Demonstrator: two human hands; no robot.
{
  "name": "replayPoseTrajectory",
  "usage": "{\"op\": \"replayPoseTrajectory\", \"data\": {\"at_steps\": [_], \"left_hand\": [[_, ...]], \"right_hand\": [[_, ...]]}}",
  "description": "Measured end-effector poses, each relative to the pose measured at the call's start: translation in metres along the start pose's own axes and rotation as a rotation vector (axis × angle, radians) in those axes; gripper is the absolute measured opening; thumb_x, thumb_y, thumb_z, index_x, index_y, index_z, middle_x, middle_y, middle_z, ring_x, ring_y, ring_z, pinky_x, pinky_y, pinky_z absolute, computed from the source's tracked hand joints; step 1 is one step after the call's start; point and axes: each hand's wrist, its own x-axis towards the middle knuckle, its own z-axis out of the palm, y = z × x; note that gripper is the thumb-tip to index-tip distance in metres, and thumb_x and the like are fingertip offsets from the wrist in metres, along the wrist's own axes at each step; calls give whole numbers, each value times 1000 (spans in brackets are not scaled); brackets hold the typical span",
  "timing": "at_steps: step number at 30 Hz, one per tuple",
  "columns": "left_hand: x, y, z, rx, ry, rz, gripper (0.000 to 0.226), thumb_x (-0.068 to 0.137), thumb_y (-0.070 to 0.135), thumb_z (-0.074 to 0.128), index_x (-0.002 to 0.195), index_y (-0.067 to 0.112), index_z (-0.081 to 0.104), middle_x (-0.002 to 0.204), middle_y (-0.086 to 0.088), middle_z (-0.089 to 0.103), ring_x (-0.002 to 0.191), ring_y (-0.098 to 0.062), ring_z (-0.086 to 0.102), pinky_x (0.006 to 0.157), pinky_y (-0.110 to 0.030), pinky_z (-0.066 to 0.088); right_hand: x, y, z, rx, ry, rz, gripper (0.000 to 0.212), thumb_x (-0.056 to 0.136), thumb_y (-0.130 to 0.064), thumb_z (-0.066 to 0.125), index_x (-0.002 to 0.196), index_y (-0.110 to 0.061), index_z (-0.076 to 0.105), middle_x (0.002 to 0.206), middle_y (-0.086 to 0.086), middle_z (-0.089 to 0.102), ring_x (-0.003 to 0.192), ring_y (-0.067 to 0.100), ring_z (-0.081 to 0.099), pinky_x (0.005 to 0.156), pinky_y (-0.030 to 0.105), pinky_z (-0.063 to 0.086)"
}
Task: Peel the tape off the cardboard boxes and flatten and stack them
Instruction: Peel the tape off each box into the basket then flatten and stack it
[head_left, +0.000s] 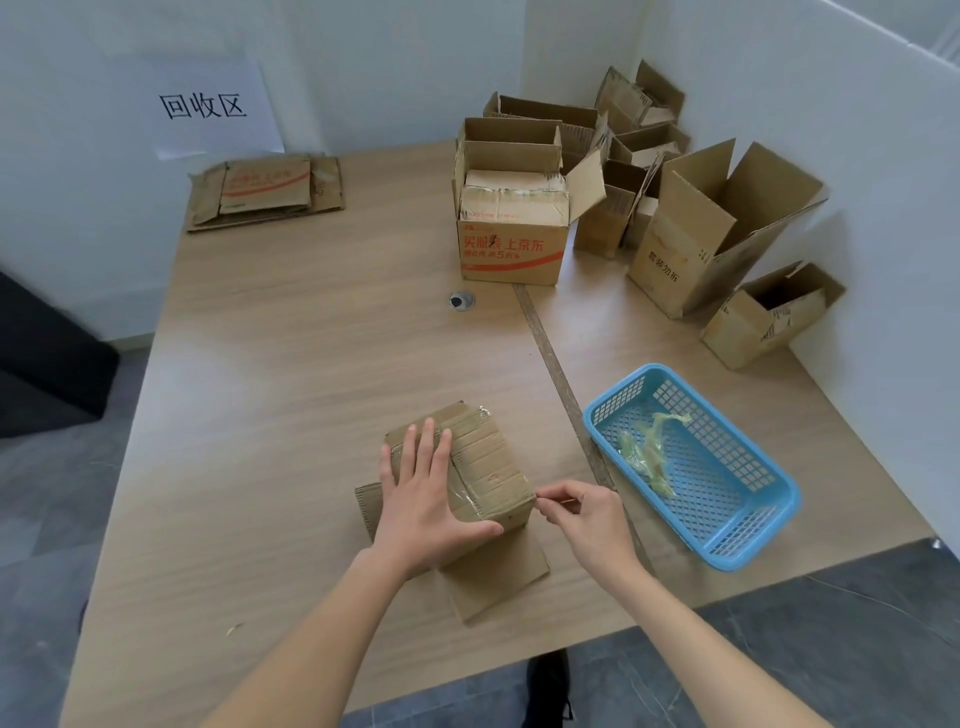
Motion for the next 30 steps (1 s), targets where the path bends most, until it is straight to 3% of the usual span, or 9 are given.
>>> {"op": "replayPoseTrajectory", "data": {"at_steps": [5,14,21,27,30], "left_hand": [[-1,0,-1,6,7,3,142,53,101,45,163,23,1,169,4,-19,151,-14,-32,121,-53,-19],[-2,0,0,16,7,9,141,55,100,45,163,23,0,170,2,-19,151,-15,-31,122,-54,-17],[-2,-1,4,3,42,7,139,54,99,49,162,25,5,171,3,-12,153,-14,-27,122,-51,-18],[-1,-1,5,14,36,9,138,55,99,49,162,25,5,171,4,-13,153,-15,-25,122,-52,-17],[0,-2,3,21,7,17,138,55,99,47,162,25,0,170,4,-17,152,-14,-29,121,-52,-19]], "right_hand": [[-2,-3,-5,207,-114,213,9,86,-29,81,91,-22,80,82,-6,78,81,11,75,72,31,64],[-4,0,0,383,-82,351,16,91,-34,76,90,-18,81,87,0,78,87,10,74,66,33,63],[-1,3,1,566,-141,467,13,90,-24,78,96,-11,78,93,5,78,93,16,74,69,31,60],[-4,1,9,546,-88,343,6,96,-14,68,93,-9,71,85,1,73,85,14,69,66,26,56],[-10,0,12,436,-37,228,10,98,-17,64,92,-11,68,73,-2,66,68,12,62,64,23,52]]}}
